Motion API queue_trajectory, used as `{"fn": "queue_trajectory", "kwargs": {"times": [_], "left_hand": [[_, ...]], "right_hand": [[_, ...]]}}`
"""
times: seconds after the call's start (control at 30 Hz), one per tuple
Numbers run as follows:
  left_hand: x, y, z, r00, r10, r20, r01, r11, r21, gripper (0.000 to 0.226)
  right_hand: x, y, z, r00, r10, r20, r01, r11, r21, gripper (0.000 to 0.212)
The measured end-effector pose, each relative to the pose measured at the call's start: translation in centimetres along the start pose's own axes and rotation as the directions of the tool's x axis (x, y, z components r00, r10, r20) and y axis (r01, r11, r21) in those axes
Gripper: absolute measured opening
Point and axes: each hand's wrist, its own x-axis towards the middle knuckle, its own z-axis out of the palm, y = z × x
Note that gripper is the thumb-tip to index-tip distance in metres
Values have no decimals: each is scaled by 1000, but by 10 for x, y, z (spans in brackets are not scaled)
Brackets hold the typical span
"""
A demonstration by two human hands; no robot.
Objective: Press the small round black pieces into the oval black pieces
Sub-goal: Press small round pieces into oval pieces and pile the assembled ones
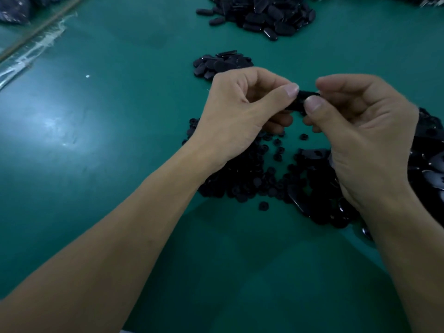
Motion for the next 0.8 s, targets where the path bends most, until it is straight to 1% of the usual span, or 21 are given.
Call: {"fn": "queue_trajectory", "kwargs": {"times": [0.1, 0.17, 0.2, 0.23, 0.27, 0.33, 0.4, 0.43, 0.47, 0.53, 0.63, 0.8], "left_hand": [[1, -1, 0, 1000, 4, 16, -4, 1000, 3, 4], [2, -2, 0, 1000, 13, 9, -13, 1000, 22, 10], [3, -3, 1, 1000, 20, -6, -20, 999, 34, 11], [3, -3, 1, 999, 27, -31, -25, 999, 46, 11], [4, -4, 1, 997, 32, -66, -28, 998, 58, 11], [6, -6, 0, 990, 36, -138, -26, 997, 73, 13], [7, -7, -2, 984, 39, -173, -24, 996, 88, 14], [8, -7, -3, 985, 37, -170, -21, 995, 93, 13], [8, -7, -3, 986, 37, -161, -21, 995, 100, 12], [7, -8, -3, 988, 41, -150, -24, 993, 113, 11], [7, -9, -3, 988, 35, -151, -18, 993, 114, 13], [7, -9, -4, 984, 46, -172, -23, 991, 132, 16]], "right_hand": [[0, -1, 0, 1000, 12, -14, -13, 999, -32, 16], [0, 0, -1, 998, 48, -35, -50, 996, -74, 16], [-1, 1, -2, 997, 60, -43, -65, 988, -137, 14], [-2, 2, -2, 998, 48, -39, -56, 970, -237, 12], [-4, 4, -3, 1000, 14, -10, -17, 934, -357, 11], [-7, 5, -3, 990, -33, 135, 104, 818, -566, 17], [-9, 5, -2, 944, 18, 328, 226, 689, -688, 33], [-9, 6, -1, 910, 60, 410, 278, 644, -713, 39], [-9, 6, -1, 877, 103, 469, 310, 625, -716, 41], [-10, 6, -1, 843, 151, 516, 305, 655, -691, 34], [-13, 7, 1, 854, 144, 500, 277, 687, -672, 24], [-15, 6, 4, 876, 128, 465, 253, 700, -668, 19]]}}
